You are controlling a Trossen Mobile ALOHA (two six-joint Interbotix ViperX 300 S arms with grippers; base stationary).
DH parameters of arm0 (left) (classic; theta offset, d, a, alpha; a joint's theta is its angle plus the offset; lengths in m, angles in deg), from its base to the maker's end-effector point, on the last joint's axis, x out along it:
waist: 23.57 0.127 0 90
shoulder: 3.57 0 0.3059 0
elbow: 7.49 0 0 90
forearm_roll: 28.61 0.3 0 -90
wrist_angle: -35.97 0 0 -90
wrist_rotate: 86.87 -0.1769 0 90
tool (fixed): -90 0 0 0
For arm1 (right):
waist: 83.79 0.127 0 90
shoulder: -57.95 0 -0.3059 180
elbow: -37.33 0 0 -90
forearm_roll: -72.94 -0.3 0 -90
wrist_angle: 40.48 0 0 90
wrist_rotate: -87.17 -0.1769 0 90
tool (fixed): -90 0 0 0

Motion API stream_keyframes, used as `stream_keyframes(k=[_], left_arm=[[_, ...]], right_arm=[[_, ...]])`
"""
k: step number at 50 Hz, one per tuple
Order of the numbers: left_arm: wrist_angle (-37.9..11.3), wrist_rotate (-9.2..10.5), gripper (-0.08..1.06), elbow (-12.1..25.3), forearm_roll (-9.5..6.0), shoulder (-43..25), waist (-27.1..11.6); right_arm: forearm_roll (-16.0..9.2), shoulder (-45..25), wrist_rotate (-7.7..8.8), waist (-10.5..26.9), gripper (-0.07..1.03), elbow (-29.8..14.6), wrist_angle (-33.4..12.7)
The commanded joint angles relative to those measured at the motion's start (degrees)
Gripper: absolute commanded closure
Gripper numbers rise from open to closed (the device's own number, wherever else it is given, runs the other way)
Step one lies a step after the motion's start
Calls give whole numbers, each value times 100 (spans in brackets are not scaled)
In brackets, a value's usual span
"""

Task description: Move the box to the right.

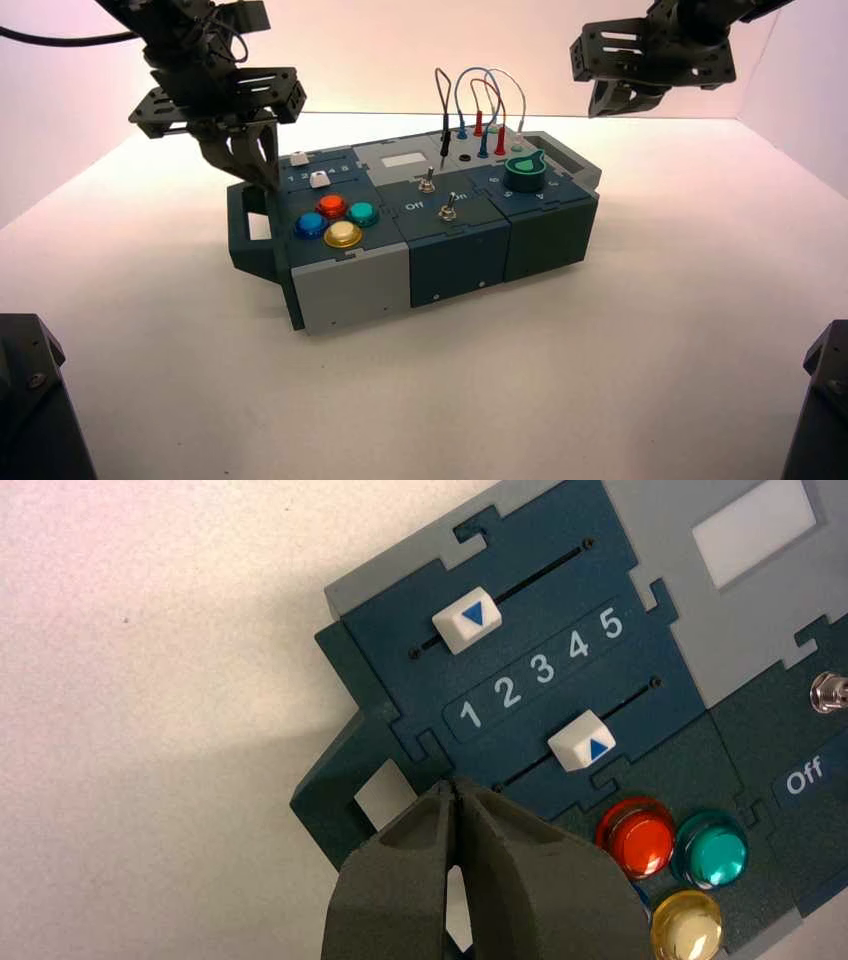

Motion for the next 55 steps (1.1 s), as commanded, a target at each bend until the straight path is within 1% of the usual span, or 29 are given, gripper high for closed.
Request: stream_keyframes(k=[1, 8, 12, 20, 24, 38, 55], left_arm=[[26, -9, 101, 44, 44, -9, 0], [18, 9, 101, -35, 44, 18, 158], [-35, 26, 101, -141, 44, 70, 281], [-88, 88, 101, -387, 9, 325, 299], [-97, 97, 101, -431, 9, 439, 308], [-70, 79, 101, -316, 26, 378, 308], [35, 62, 101, -141, 26, 18, 308]], right_arm=[[9, 0, 18, 9, 99, -211, 26], [0, -62, 18, 123, 99, -272, -53], [9, -79, 18, 211, 99, -299, -53], [9, -105, 18, 246, 99, -334, -53], [9, -97, 18, 255, 99, -334, -53], [18, -237, 26, 255, 99, -396, -53], [70, -571, 18, 255, 99, -642, -220]])
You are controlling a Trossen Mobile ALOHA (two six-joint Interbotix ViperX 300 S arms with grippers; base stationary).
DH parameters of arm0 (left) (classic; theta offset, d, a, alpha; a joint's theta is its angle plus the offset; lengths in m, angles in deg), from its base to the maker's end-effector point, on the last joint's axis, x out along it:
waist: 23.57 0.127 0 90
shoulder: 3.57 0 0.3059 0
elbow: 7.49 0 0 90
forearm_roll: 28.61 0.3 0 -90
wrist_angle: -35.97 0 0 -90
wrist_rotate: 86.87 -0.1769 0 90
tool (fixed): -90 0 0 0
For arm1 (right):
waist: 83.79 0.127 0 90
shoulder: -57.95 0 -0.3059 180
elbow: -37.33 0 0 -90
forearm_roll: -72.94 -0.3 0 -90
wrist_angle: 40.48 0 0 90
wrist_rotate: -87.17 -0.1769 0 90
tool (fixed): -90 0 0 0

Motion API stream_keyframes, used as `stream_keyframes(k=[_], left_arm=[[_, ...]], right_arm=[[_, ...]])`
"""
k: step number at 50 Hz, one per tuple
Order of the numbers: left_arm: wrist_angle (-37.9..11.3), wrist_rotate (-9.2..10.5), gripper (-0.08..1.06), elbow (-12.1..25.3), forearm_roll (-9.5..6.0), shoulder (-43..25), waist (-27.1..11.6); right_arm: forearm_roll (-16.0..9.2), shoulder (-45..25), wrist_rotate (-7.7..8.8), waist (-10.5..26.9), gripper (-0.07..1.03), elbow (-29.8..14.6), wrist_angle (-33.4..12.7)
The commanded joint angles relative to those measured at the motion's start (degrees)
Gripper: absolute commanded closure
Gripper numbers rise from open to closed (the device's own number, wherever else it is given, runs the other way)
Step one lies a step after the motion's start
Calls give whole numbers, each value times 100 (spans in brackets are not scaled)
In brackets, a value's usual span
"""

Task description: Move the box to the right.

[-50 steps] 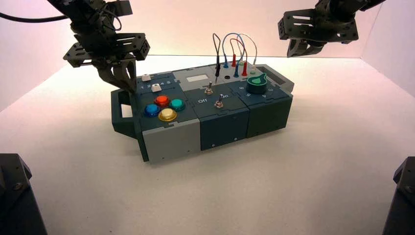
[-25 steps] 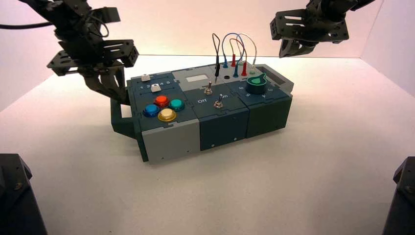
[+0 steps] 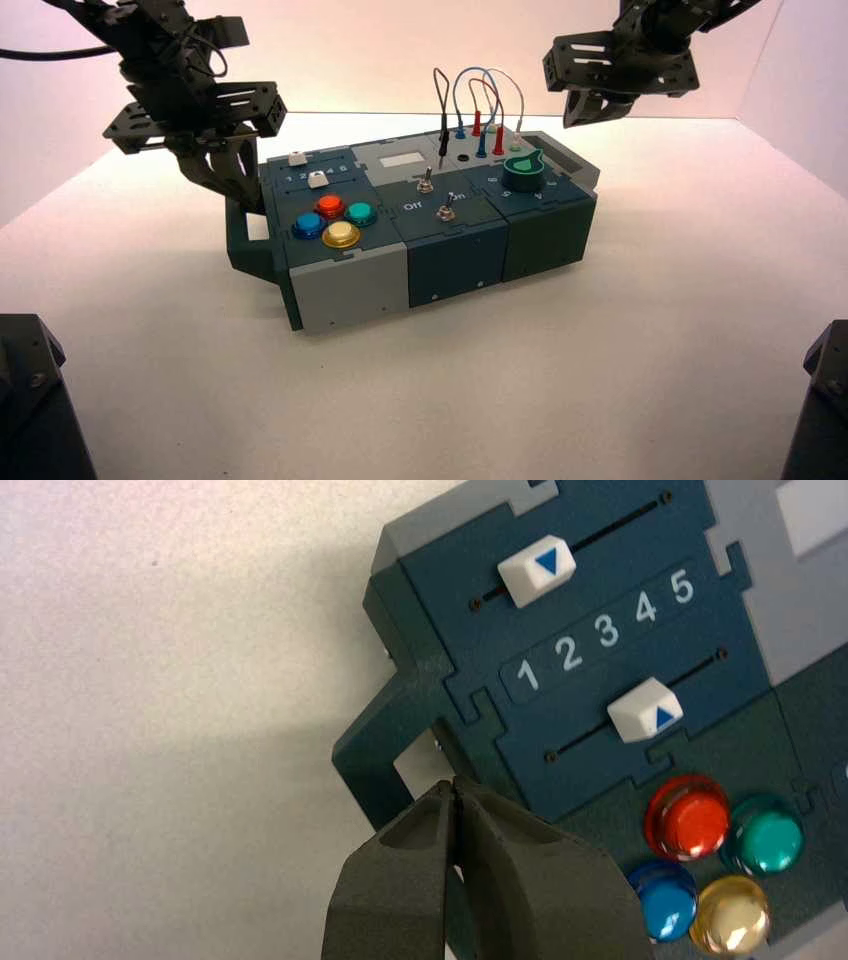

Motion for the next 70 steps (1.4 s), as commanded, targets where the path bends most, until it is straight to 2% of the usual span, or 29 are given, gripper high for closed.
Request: stream_keyframes(k=[1, 32, 41, 48, 55, 70], left_arm=[[35, -18, 101, 141, 18, -70, 26], [105, -53, 101, 571, 26, -747, 26], [70, -70, 101, 615, 26, -826, 26], [70, -79, 101, 615, 35, -809, 26], [70, -79, 101, 624, 26, -756, 26], [70, -88, 101, 633, 26, -712, 26]], right_arm=[[44, -18, 18, 18, 99, -193, -44], [53, -185, 18, 26, 99, -360, -703], [281, -387, 18, -44, 99, -527, -993], [352, -580, 18, -70, 99, -694, -1213], [387, -712, 26, -167, 99, -809, -1380], [396, -642, 18, -448, 99, -686, -1406]])
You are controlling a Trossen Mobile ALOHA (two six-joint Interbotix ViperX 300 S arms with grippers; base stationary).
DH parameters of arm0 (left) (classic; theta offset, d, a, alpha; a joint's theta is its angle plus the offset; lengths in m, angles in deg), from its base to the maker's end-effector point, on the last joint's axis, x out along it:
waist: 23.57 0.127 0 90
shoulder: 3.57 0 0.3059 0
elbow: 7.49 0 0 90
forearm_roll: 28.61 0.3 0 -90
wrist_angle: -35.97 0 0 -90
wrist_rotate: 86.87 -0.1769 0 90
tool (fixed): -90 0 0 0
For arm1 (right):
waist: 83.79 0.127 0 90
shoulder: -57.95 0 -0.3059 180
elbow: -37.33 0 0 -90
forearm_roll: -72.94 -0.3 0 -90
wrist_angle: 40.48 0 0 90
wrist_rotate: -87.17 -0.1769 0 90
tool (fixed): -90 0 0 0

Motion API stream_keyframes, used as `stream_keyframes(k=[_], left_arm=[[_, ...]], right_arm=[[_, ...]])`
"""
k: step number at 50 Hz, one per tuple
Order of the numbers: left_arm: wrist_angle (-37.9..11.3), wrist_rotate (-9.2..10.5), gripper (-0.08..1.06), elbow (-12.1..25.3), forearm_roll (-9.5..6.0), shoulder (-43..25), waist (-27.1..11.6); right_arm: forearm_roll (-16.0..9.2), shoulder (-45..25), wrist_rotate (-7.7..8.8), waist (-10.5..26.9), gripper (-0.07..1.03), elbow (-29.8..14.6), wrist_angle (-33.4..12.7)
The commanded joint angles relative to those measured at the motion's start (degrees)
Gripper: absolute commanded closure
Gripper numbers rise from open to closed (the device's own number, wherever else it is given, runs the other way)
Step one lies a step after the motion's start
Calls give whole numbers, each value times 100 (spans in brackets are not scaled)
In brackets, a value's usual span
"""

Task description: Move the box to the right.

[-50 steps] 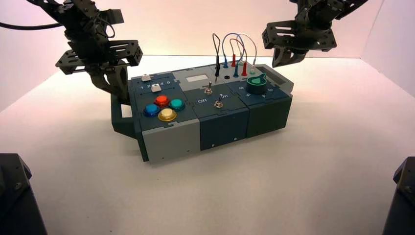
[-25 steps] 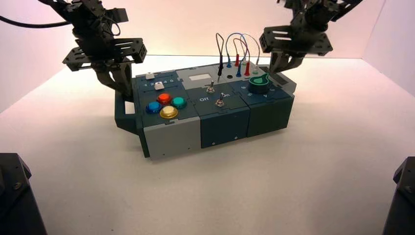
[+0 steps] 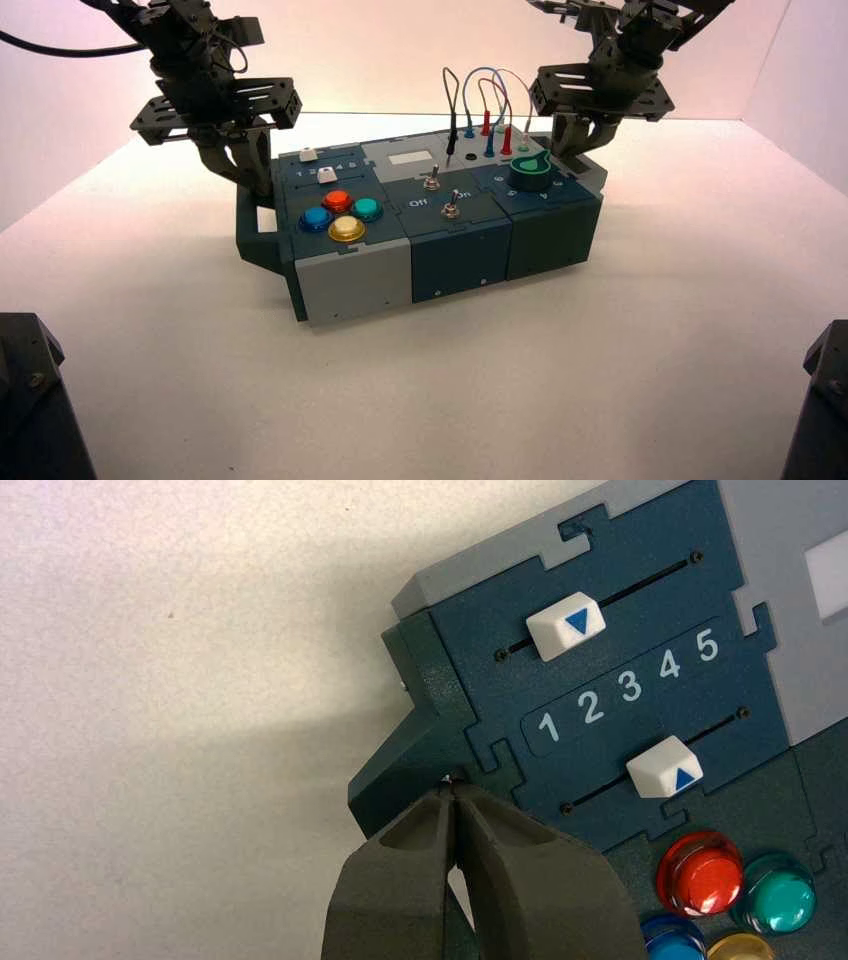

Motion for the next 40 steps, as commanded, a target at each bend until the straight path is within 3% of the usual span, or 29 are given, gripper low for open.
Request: stream_keyframes(k=[1, 19, 31, 40], left_arm=[[53, -44, 101, 88, 26, -35, 9], [53, -105, 101, 246, 18, -62, -114], [0, -114, 101, 352, 18, -149, -229], [-53, -114, 101, 475, 18, -167, -352]], right_arm=[[18, 123, 9, -211, 99, 0, 0], [18, 237, -70, -896, 99, 246, -105], [18, 466, -70, -1134, 98, 387, -44], [18, 615, -70, -1564, 98, 536, -44]])
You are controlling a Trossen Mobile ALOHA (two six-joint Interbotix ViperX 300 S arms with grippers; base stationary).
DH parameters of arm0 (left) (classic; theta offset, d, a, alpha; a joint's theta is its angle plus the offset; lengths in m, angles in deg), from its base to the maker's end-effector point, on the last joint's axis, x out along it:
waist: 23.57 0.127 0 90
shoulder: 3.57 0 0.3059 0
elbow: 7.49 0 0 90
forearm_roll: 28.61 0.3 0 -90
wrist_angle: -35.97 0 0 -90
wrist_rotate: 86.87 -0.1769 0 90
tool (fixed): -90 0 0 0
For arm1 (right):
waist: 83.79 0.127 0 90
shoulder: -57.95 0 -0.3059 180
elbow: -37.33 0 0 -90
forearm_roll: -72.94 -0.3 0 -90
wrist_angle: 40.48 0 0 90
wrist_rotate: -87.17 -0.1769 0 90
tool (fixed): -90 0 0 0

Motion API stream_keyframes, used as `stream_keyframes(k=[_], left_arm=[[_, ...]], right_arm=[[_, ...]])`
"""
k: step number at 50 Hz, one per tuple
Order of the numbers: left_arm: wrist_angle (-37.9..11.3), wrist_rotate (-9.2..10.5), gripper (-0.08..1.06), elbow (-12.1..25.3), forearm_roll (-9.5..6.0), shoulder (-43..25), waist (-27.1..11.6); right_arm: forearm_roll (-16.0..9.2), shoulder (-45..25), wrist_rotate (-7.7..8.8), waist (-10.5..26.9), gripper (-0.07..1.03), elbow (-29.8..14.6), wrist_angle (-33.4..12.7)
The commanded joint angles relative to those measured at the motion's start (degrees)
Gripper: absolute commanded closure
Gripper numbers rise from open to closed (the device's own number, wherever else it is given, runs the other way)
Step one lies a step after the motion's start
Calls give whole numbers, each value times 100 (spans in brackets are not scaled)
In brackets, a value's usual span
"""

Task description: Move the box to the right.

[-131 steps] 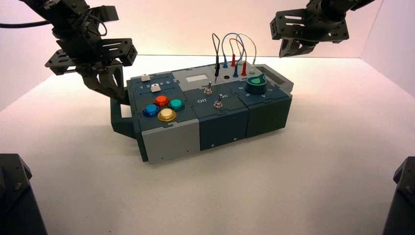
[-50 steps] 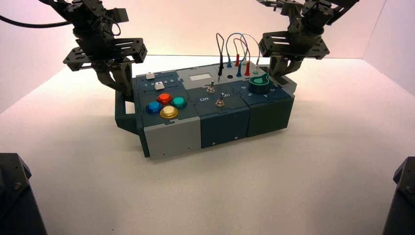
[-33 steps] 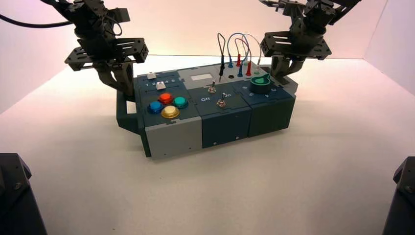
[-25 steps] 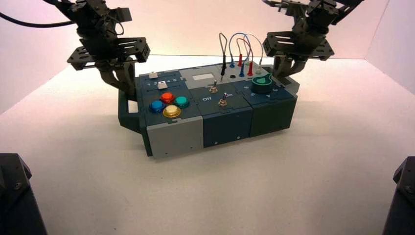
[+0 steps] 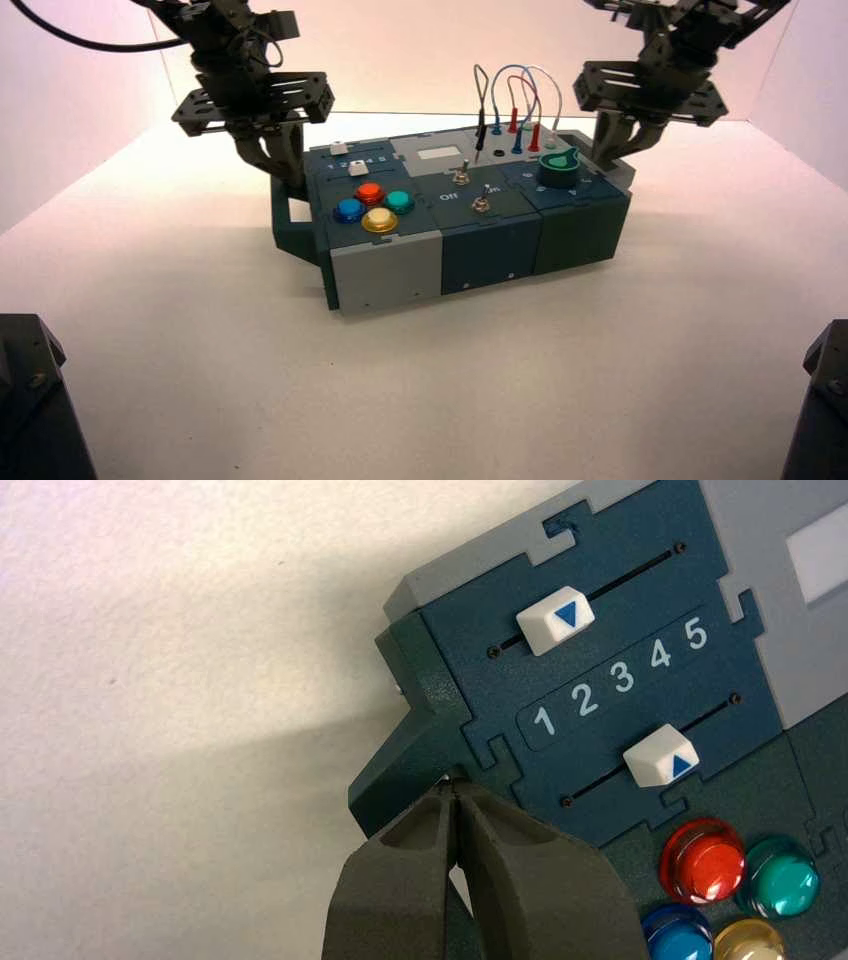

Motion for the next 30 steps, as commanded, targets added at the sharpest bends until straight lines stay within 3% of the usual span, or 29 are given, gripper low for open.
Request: stream_keyframes(k=[1, 30], left_arm=[[-62, -53, 101, 53, 26, 26, -9], [-272, -88, 101, 686, 26, -396, -545]], right_arm=[[35, 167, -18, -747, 98, 79, 123], [35, 519, -26, -1547, 98, 431, 343]])
